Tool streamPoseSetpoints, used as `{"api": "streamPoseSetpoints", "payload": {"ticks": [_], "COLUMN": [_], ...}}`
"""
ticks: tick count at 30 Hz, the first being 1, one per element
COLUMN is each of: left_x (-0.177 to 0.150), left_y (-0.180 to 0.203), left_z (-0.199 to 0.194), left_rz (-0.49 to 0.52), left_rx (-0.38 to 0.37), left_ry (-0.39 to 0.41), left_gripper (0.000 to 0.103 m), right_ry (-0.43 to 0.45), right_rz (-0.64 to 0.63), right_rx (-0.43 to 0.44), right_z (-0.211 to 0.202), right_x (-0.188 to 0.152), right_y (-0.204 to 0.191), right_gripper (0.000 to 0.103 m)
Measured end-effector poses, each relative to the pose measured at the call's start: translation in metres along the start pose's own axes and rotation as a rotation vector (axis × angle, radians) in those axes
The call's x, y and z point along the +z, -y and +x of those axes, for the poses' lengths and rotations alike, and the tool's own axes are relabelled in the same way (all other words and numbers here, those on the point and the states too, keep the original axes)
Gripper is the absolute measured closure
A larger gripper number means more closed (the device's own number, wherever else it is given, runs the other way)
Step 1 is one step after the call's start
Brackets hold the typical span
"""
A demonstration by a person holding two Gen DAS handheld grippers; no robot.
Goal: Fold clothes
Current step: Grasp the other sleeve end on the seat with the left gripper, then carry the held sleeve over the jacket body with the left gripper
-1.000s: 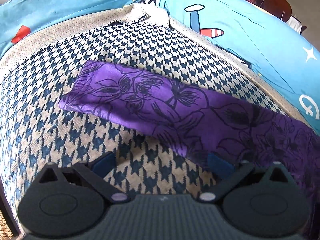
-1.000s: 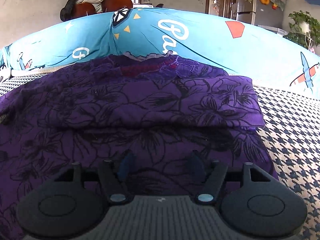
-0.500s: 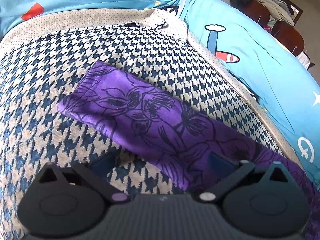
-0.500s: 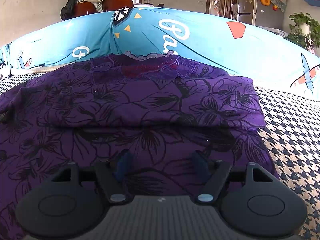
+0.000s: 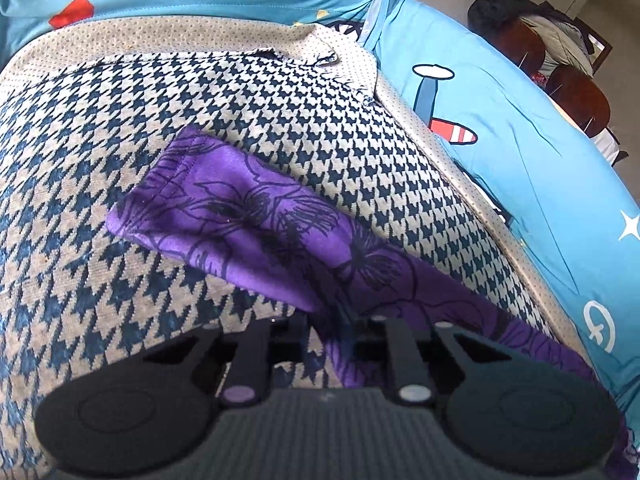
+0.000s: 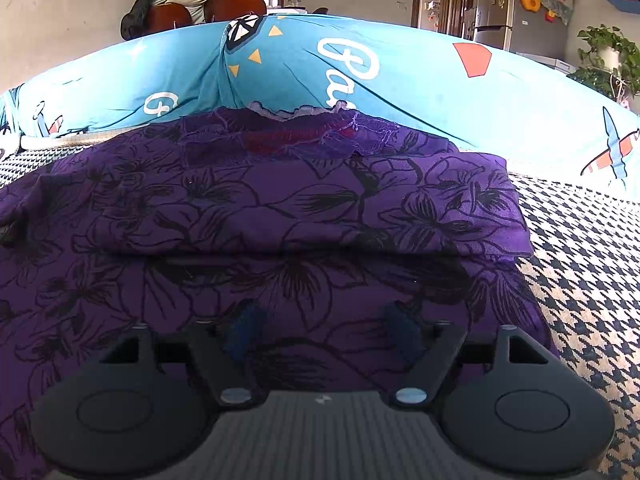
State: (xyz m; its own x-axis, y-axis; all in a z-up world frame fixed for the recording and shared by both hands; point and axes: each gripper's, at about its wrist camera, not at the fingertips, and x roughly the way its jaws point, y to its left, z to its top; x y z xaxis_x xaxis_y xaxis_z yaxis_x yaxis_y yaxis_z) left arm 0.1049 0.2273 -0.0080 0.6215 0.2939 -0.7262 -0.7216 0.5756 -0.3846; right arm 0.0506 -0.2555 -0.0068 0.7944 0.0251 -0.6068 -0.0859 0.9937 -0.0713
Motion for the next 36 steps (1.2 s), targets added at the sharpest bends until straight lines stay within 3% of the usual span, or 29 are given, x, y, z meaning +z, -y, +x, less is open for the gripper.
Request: {"api": "streamPoseSetpoints", "payload": {"ticks": [3, 9, 14, 19, 21, 23, 27, 32, 36], "left_x": [-0.002, -0.017, -0.054, -0.107, -0.124, -0.136, -0.140, -0.108, -0.082], "left_y": [0.015, 0.062, 0.107, 0.137, 0.142, 0.144, 0.141, 0.122, 0.104], "left_z": [-0.011, -0.036, -0.052, -0.060, -0.065, -0.073, -0.089, -0.102, -0.087], "left_rz": [0.051, 0.193, 0.373, 0.560, 0.618, 0.664, 0.696, 0.627, 0.501], "left_rx": [-0.039, -0.245, -0.447, -0.591, -0.603, -0.610, -0.629, -0.595, -0.554], "left_ry": [0.029, 0.015, -0.085, -0.268, -0.302, -0.306, -0.297, -0.210, -0.217], "left_gripper": [0.092, 0.093, 0.093, 0.089, 0.082, 0.063, 0.045, 0.023, 0.017], "right_ry": [0.000, 0.001, 0.001, -0.002, -0.003, -0.004, -0.008, -0.012, -0.001], "right_rz": [0.000, 0.000, 0.001, 0.002, 0.003, 0.003, 0.004, -0.009, -0.041], "right_rx": [-0.002, -0.003, -0.003, -0.002, -0.002, -0.002, -0.003, -0.019, -0.019], "right_z": [0.001, 0.001, 0.001, 0.001, 0.002, 0.002, 0.002, -0.001, -0.004], "right_x": [0.000, 0.000, 0.000, 0.001, 0.001, 0.001, 0.002, 0.005, 0.006], "right_y": [0.000, -0.001, -0.001, -0.001, -0.001, -0.001, -0.001, -0.004, -0.009], "right_gripper": [0.029, 0.028, 0.028, 0.027, 0.026, 0.026, 0.025, 0.026, 0.026]}}
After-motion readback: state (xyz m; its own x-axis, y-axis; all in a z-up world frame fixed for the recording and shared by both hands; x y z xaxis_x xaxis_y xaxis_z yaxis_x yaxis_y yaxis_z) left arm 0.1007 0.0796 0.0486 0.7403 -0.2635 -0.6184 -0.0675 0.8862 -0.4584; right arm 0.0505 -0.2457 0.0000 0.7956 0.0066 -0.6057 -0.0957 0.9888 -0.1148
